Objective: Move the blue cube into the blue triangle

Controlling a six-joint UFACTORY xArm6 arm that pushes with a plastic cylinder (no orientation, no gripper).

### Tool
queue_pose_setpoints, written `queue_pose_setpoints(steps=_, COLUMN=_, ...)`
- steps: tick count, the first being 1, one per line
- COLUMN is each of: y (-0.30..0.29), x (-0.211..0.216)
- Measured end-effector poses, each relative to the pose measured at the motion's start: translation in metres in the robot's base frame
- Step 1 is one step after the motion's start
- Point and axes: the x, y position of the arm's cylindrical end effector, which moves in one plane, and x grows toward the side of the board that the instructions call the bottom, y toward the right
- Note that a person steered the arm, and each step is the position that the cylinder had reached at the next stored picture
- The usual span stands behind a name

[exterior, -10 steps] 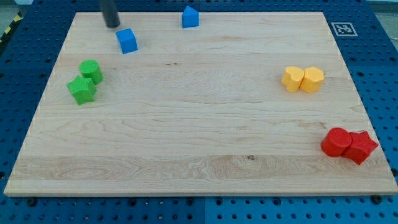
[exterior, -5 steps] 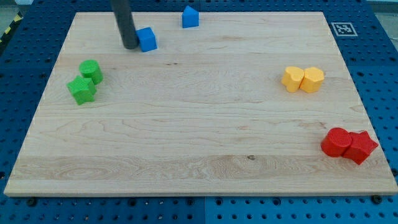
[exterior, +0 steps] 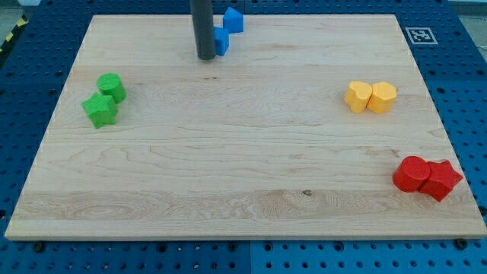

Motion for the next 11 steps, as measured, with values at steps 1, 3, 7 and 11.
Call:
queue_pose_setpoints(steps=1, y=-0.021, x=-0.011)
queue_pose_setpoints(steps=3, y=-0.021, x=-0.038)
queue_pose_setpoints(steps=7, y=0.035, x=-0.024)
queue_pose_setpoints(steps=11, y=0.098, x=0.016)
